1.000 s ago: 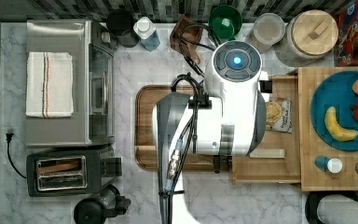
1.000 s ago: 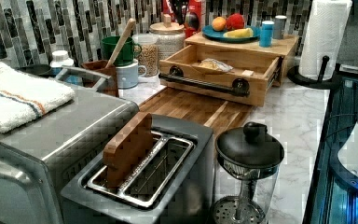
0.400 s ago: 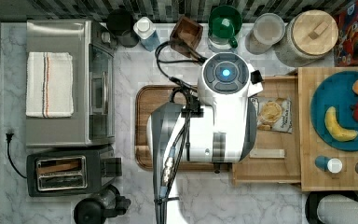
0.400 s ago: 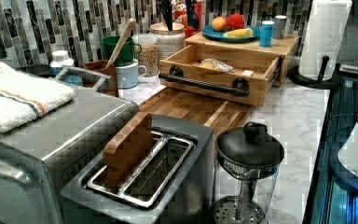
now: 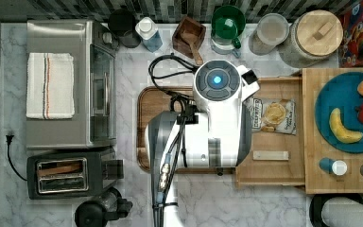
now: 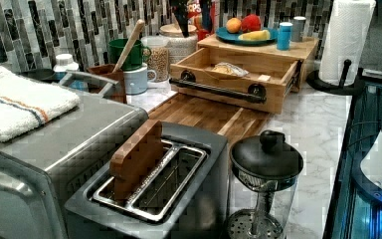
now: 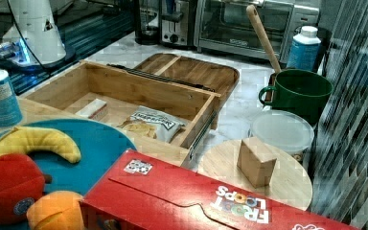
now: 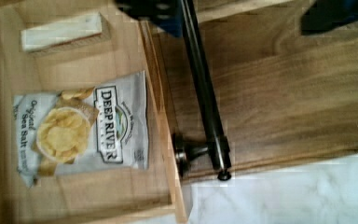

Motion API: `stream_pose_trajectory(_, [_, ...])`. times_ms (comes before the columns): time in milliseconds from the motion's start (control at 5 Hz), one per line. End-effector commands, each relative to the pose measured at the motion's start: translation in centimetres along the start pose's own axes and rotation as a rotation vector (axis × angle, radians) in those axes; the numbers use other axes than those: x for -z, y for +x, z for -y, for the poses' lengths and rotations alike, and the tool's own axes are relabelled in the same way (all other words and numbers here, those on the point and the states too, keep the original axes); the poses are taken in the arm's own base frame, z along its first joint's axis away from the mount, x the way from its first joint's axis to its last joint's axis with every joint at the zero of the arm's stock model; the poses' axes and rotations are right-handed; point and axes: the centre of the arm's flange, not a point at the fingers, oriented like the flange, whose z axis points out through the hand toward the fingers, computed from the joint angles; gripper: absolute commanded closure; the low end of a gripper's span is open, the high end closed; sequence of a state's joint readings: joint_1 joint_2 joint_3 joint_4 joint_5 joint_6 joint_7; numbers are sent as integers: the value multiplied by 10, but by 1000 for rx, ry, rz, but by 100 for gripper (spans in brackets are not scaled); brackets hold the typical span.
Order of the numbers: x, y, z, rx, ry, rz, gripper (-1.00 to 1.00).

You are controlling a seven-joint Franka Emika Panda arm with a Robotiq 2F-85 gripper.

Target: Close the drawer.

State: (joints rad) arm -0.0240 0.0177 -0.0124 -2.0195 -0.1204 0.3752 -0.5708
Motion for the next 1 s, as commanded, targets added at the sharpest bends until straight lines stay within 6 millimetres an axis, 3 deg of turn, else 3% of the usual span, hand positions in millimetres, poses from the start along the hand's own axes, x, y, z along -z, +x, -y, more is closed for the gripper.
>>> stream_pose_trajectory(200, [-55, -35, 77, 168, 34, -13, 100])
stream_pose_trajectory(400, [-68, -44, 88, 167, 32, -33, 100])
stream_pose_trajectory(1000, [-150, -31, 76, 189, 50, -26, 100])
